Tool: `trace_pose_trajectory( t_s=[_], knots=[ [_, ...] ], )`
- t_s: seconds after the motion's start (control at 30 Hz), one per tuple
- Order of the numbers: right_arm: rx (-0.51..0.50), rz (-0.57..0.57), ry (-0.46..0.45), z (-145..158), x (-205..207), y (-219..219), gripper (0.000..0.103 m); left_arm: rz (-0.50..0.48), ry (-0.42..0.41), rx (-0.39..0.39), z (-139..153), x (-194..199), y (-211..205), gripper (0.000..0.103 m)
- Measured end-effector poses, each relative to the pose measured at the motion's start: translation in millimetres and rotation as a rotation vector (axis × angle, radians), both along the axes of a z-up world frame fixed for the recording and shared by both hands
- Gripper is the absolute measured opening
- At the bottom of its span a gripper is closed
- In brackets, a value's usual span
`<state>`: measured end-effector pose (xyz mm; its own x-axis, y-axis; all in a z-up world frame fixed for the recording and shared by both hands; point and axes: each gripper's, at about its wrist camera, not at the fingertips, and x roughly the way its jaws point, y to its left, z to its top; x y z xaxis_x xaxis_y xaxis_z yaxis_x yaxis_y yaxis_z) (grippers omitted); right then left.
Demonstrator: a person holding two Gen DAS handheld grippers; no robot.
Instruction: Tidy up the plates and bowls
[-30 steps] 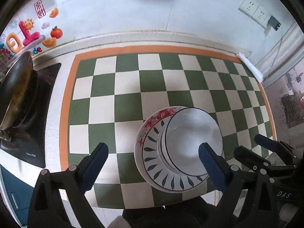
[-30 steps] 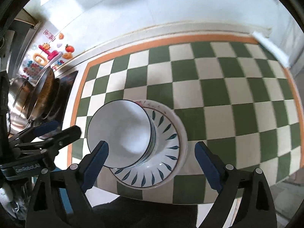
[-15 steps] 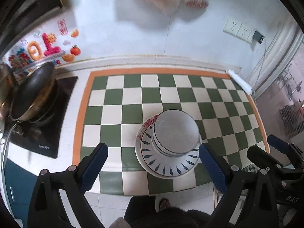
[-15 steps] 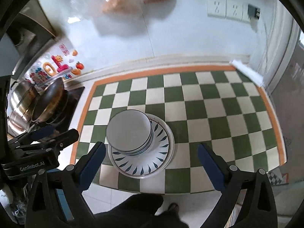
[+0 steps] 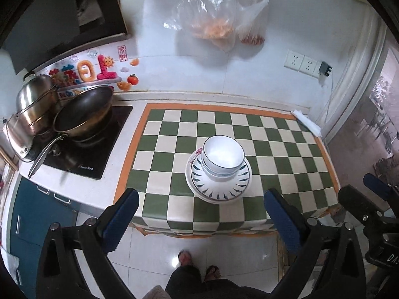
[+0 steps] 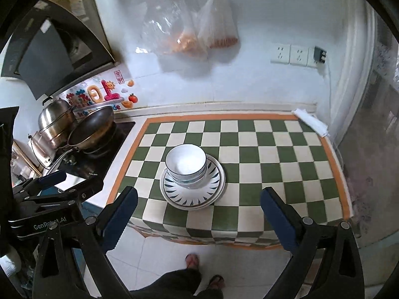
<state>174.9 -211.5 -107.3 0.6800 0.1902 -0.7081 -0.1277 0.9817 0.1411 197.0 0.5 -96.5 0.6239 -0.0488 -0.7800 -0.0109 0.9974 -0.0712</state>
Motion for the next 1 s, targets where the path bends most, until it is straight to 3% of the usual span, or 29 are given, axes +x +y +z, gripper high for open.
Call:
trace_pose_trajectory(
  t_s=[0.43,1.0],
  knots=[
    [-0.015,-0.042,-0.068,34,-74,17,0.102,-0.009,-0.096,0.040,33,-69,21,0.103],
    [-0.039,-0.054,-0.083,40,-89,42,0.102,-0.009,-0.114,0.029,37,-91,51,0.103]
  ],
)
